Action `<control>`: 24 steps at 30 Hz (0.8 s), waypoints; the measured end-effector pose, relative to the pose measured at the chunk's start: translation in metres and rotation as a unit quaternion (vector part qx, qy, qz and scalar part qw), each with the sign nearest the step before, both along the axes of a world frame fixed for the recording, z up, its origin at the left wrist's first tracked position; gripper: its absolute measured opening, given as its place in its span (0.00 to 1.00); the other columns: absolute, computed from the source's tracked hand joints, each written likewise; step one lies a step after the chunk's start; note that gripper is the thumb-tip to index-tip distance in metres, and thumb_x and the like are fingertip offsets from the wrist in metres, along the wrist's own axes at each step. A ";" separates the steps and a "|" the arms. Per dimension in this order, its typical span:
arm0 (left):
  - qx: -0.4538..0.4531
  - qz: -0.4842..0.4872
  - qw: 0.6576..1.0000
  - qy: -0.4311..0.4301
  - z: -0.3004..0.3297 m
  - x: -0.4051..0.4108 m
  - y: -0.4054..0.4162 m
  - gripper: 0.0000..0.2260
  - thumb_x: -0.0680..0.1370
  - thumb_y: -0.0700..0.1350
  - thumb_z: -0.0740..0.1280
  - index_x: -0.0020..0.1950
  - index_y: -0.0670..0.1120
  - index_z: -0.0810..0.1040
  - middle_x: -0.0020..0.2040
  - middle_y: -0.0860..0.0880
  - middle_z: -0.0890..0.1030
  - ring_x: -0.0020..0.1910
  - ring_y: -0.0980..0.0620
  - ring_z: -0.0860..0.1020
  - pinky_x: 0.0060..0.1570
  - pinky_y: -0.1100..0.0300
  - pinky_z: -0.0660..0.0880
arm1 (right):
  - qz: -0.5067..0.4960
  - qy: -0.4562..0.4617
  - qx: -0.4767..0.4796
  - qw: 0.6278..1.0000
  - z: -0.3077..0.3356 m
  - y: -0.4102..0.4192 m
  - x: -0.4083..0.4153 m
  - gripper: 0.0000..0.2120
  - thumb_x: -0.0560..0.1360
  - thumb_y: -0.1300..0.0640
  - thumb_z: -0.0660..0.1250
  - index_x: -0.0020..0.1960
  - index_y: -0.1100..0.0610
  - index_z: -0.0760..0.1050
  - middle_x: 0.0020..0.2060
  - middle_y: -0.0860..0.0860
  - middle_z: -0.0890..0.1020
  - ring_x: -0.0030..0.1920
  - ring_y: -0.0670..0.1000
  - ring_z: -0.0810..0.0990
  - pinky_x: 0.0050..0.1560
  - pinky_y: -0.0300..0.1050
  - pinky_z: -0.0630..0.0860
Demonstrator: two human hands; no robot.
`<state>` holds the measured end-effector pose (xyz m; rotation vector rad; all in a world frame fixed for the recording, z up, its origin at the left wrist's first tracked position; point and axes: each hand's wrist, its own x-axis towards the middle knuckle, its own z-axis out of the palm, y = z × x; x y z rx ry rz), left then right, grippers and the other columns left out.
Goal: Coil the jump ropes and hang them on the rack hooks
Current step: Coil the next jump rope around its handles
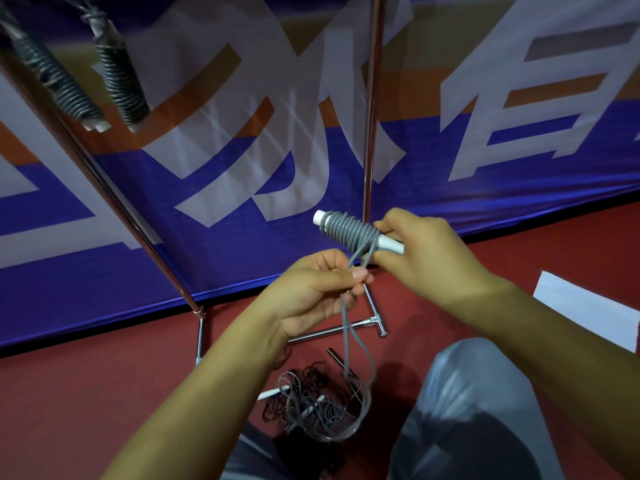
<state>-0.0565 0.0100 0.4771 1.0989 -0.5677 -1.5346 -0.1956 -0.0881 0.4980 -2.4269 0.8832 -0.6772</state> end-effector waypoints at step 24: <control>-0.146 0.137 0.955 -0.217 0.011 -0.011 0.032 0.04 0.72 0.40 0.72 0.41 0.44 0.77 0.37 0.47 0.83 0.33 0.57 0.76 0.37 0.67 0.73 | 0.042 -0.246 0.533 0.809 0.021 0.021 -0.003 0.09 0.70 0.70 0.69 0.49 0.63 0.76 0.36 0.58 0.85 0.34 0.54 0.85 0.33 0.42 0.81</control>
